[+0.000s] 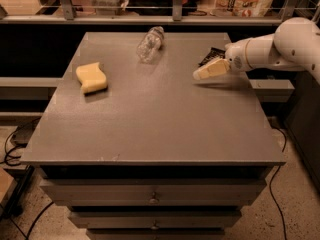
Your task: Pick rxbar chocolate
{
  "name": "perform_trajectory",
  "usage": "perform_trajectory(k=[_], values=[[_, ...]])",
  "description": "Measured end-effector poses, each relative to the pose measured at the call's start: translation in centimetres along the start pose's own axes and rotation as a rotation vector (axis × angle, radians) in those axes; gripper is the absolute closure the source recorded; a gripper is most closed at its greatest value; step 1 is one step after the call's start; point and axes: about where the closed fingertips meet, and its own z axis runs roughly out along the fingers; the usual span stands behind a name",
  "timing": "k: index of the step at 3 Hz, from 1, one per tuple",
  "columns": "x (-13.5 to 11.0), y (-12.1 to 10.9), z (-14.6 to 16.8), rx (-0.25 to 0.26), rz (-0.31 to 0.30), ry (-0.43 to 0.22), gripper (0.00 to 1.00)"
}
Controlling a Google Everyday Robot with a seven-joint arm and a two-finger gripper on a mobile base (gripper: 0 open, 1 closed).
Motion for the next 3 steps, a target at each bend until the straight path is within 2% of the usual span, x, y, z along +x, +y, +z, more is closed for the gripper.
perform_trajectory(k=[2,3], values=[[-0.1,-2.6,0.7,0.04,0.112,-0.105,0.0],[0.5,-3.6,1.7,0.047,0.161,-0.118,0.0]])
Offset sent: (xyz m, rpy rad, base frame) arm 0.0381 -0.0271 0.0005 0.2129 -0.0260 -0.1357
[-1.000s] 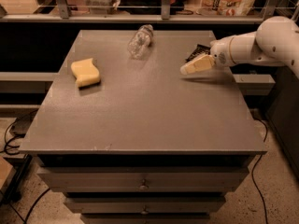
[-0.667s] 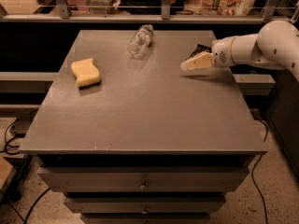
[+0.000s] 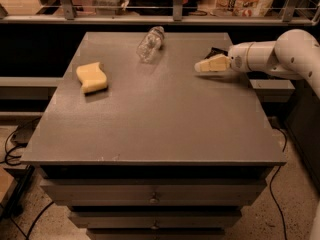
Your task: Pick rxbar chocolate
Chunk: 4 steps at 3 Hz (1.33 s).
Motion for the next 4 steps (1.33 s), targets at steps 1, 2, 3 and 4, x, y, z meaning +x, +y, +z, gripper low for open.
perform_trajectory(k=[1,2,3,4], values=[[0.5,-0.6,0.9,0.002,0.024,0.002,0.0],[0.6,-0.5,1.6,-0.004,0.013,0.018,0.16],[0.4,-0.3,1.8,-0.012,-0.012,0.022,0.39],[0.4,-0.1,1.9,-0.017,-0.023,0.027,0.62]])
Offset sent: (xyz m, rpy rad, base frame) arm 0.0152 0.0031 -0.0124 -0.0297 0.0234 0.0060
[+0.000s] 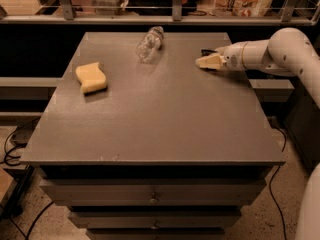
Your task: Pick rxbar chocolate
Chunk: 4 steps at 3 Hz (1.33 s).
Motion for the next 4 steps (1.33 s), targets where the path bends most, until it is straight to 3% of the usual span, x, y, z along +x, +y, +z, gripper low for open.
perform_trajectory(k=[1,2,3,4], values=[[-1.0,0.5,-0.4,0.003,-0.024,-0.008,0.85],[-7.2,2.0,-3.3,0.009,-0.151,-0.065,1.0],[-12.1,3.3,-5.8,0.003,-0.248,-0.111,1.0],[-18.3,6.0,-9.3,-0.028,-0.394,-0.169,1.0]])
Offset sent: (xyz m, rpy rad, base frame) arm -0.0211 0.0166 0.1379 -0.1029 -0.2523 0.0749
